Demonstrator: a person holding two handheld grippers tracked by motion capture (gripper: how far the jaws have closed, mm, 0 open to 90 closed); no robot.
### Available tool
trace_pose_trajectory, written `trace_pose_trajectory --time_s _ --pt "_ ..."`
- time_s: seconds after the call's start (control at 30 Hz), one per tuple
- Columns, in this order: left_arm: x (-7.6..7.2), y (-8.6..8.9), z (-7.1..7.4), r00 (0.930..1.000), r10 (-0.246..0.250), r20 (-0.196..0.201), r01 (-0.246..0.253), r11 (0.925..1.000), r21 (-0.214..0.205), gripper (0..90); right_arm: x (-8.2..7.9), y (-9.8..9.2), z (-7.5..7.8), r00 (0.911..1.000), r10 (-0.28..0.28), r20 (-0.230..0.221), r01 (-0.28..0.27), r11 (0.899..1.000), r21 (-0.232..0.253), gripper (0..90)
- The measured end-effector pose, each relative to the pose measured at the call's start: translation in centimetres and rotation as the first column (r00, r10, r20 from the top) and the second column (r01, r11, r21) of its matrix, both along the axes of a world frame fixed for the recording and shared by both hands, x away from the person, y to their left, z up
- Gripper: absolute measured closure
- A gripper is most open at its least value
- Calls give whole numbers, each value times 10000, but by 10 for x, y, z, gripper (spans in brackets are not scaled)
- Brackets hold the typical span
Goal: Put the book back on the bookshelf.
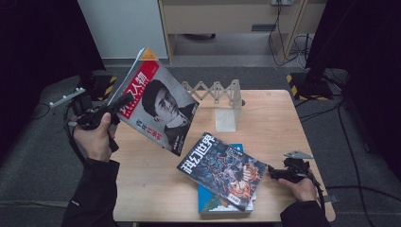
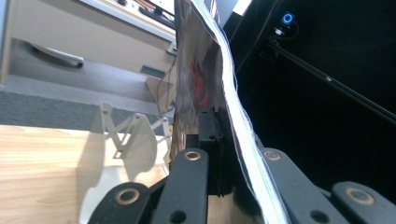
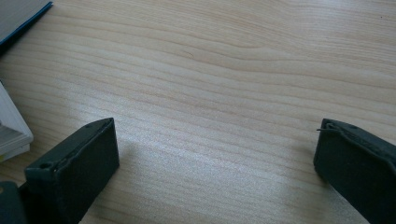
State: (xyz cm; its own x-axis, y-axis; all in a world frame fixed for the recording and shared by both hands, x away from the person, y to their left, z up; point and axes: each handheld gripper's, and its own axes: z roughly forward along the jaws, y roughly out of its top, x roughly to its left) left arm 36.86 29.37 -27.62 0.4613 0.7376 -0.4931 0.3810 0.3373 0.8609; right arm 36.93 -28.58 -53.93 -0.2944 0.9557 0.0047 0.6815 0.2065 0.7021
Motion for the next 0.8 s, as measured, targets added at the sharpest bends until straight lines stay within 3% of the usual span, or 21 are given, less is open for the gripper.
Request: trace_pose_trajectory --time_s 0.2,0.4,0.67,0.8 --pt "2 6 12 9979 593 262 -607 9964 584 860 0 0 0 10000 -12 2 12 10000 -1 3" --pt "6 7 16 9941 1009 388 -1039 9909 857 860 0 0 0 10000 -12 0 12 10000 -2 3" --pt "26 1 19 9879 1503 371 -1541 9781 1401 860 0 0 0 10000 -14 0 14 10000 -1 3" --pt "36 -1 17 9859 1645 301 -1671 9750 1465 860 0 0 0 10000 -11 2 11 10000 -1 3"
